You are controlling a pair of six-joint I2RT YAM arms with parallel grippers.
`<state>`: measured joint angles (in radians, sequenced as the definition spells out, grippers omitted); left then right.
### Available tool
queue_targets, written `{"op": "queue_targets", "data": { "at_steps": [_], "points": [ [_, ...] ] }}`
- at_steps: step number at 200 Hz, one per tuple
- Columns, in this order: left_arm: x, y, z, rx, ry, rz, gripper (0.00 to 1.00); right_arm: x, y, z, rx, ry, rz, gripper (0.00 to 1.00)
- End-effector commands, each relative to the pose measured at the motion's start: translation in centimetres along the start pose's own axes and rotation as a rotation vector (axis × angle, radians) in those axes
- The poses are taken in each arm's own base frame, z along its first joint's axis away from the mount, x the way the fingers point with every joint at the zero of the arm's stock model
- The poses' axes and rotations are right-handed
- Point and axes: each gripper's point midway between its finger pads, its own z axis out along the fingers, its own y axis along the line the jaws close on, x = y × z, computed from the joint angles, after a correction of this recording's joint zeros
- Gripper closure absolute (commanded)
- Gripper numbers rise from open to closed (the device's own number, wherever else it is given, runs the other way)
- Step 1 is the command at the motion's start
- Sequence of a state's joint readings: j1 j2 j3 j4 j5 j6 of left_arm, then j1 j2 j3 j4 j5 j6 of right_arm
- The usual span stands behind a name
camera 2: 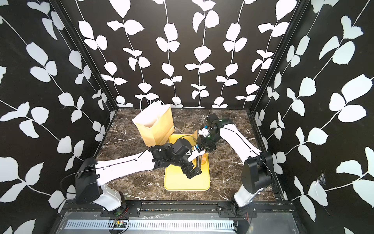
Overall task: Pack bread into a paper bag
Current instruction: Adjust the clamp.
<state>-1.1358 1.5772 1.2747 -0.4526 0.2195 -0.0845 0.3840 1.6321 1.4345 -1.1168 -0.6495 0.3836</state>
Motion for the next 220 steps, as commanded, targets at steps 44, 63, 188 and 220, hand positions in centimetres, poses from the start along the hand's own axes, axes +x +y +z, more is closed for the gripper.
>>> {"op": "queue_targets", "data": {
  "at_steps": [44,63,188,220],
  "points": [
    [-4.9,-3.6,-0.1,0.175,-0.127,0.058,0.02,-1.6,1.8,-1.0,-0.068,-0.083,-0.019,0.56],
    [-5.6,-3.8,-0.1,0.186,-0.145,0.056,0.02,-1.7,1.8,-0.9,-0.072,-0.087,-0.017,0.57],
    [-9.7,-3.8,-0.6,0.167,-0.225,0.084,0.02,1.3,0.2,-0.5,-0.035,-0.049,-0.002,0.65],
    [-10.3,-5.0,0.0,0.243,-0.221,0.078,0.02,3.2,-1.3,-0.3,0.003,-0.023,0.024,0.65]
  ]
}}
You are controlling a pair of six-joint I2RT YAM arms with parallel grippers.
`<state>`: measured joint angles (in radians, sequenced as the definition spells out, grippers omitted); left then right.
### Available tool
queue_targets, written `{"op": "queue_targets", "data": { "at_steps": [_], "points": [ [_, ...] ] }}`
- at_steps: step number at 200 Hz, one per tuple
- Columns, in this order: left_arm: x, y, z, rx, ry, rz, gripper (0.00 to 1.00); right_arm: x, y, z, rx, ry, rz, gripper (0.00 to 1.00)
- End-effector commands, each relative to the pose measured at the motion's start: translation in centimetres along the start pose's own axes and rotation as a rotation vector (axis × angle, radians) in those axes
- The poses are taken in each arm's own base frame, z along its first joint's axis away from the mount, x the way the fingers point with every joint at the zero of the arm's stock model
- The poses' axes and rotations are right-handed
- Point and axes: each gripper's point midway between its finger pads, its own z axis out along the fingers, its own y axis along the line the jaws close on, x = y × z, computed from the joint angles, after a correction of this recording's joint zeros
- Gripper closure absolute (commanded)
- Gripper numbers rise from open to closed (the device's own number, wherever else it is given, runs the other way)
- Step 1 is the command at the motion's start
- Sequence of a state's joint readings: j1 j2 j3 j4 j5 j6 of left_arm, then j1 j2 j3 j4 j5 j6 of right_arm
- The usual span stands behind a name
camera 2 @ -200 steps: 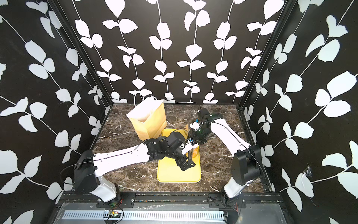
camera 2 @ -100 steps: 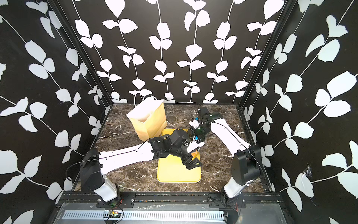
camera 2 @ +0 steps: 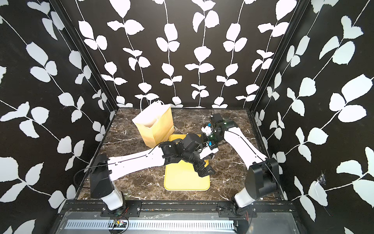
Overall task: Pack bread into a paper bag
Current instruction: Adjust the clamp, then pick up the fake bread from the plate.
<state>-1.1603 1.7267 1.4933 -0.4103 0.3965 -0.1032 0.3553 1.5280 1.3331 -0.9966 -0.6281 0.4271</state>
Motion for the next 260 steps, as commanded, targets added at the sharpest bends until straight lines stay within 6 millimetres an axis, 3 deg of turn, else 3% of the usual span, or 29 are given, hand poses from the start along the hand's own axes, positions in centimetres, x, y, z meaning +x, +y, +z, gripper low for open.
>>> {"op": "queue_targets", "data": {
  "at_steps": [1,105,178,260],
  "points": [
    [-4.2,-0.8,-0.7,0.046,-0.126,0.055,0.02,3.8,-0.8,0.4,0.018,0.096,0.033,0.65],
    [-3.7,-1.6,3.4,0.196,-0.116,-0.04,0.02,7.8,-4.2,0.5,0.108,0.164,0.109,0.65],
    [-3.5,-2.0,5.0,0.258,-0.124,-0.076,0.01,9.2,-5.6,0.7,0.176,0.247,0.116,0.64],
    [-2.6,-1.4,6.2,0.249,-0.131,-0.126,0.02,9.3,-6.6,1.7,0.201,0.339,0.109,0.63]
  ]
}}
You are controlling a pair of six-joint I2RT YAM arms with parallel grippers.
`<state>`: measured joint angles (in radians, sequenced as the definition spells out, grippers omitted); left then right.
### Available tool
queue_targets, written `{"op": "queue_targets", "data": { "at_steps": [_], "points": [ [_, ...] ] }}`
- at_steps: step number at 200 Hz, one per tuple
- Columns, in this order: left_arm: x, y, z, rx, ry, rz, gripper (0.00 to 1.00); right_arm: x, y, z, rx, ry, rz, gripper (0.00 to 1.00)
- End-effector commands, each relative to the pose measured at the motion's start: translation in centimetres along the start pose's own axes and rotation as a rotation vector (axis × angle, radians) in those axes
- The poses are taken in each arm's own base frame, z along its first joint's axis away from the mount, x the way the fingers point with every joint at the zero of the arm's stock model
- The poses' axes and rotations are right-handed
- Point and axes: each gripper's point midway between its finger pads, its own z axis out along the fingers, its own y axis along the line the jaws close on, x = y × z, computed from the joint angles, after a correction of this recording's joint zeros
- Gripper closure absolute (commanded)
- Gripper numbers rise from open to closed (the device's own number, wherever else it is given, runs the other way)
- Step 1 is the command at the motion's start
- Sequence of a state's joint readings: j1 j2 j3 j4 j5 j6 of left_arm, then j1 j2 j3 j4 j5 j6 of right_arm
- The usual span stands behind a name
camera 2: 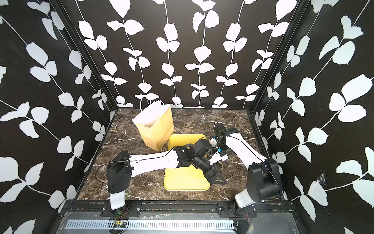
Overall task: Pack bread into a paper bag
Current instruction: Pick up the fake bread from the plate.
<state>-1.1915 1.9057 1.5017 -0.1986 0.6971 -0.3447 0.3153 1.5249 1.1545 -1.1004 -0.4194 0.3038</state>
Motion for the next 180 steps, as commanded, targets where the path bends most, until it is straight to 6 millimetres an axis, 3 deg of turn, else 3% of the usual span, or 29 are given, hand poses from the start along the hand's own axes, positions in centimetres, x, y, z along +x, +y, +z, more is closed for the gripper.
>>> {"op": "queue_targets", "data": {
  "at_steps": [1,66,72,103,135,180],
  "points": [
    [-4.0,1.8,-0.5,-0.059,-0.162,0.1,0.02,4.5,1.7,0.1,-0.061,0.196,0.027,0.63],
    [-3.4,2.3,0.0,-0.062,-0.156,0.076,0.02,4.6,1.6,0.7,-0.052,0.247,-0.002,0.63],
    [-3.3,2.4,0.0,-0.063,-0.154,0.072,0.01,4.6,1.5,1.4,-0.049,0.282,0.009,0.64],
    [-3.1,2.8,-0.3,-0.101,-0.163,0.066,0.02,4.9,1.7,2.7,-0.052,0.343,-0.009,0.76],
    [-2.4,3.1,-1.0,-0.143,-0.154,0.06,0.02,5.0,2.0,3.2,-0.056,0.367,-0.025,1.0],
    [-0.7,2.5,-3.0,-0.202,-0.094,0.069,0.01,4.4,2.7,1.7,-0.057,0.323,-0.049,1.0]
  ]
}}
